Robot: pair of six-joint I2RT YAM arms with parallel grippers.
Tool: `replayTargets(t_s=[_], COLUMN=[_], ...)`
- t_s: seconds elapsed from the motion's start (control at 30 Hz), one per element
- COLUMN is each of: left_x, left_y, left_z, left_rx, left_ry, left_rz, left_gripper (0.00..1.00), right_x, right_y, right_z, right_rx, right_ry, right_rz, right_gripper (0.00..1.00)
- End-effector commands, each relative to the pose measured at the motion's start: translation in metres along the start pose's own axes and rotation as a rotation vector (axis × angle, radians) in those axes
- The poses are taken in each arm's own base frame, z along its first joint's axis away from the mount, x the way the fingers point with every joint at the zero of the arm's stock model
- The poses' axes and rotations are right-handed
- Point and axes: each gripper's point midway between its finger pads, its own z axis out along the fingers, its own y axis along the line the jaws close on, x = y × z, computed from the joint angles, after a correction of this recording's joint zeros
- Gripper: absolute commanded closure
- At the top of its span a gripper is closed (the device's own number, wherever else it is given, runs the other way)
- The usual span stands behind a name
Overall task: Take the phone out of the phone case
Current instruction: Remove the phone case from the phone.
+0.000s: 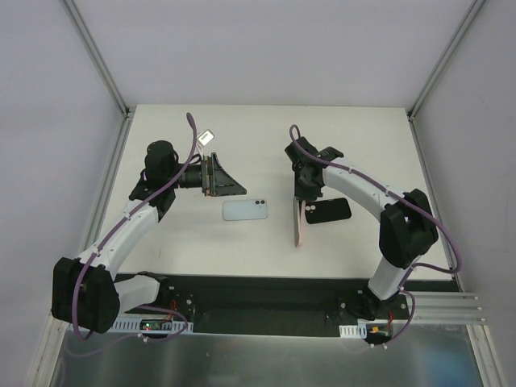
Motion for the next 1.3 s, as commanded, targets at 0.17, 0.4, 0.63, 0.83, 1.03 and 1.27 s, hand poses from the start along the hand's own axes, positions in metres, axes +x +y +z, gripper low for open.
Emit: replayTargets(t_s=[0.17,0.4,0.63,0.83,1.03,1.27], left_x=[-0.005,-0.002,0.000,0.003,0.004,0.003], left_y=[0.007,0.021,0.022,0.027,0.027,0.030], left_z=[0.000,0.000,-0.002,-0.001,-0.001,0.000], left_rx=[-0.034,-0.081,-0.097,-0.104,-0.105,-0.110], left_ry=[-0.027,-0.040,-0.046,-0.041,-0.040,-0.040], left_rz=[0.028,-0.021,-0.021,-0.036,-0.036,-0.044], left_gripper=[0.01,0.01,0.01,0.01,0.01,0.01], right_x=[-0.006,0.010,0.028,0.043,0.063,0.095], right_y=[0.026,0.033,0.034,0.032,0.031,0.029], right_z=[-0.008,0.014,0.024,0.032,0.042,0.053], right_rx=[-0.057,-0.039,-0.056,-0.031,-0.005,0.025], right_ry=[-0.006,0.056,0.097,0.131,0.169,0.213], right_rz=[-0.018,-0.044,-0.053,-0.079,-0.103,-0.119], right_gripper=[0.99,0.99,0.98,0.92,0.88,0.84])
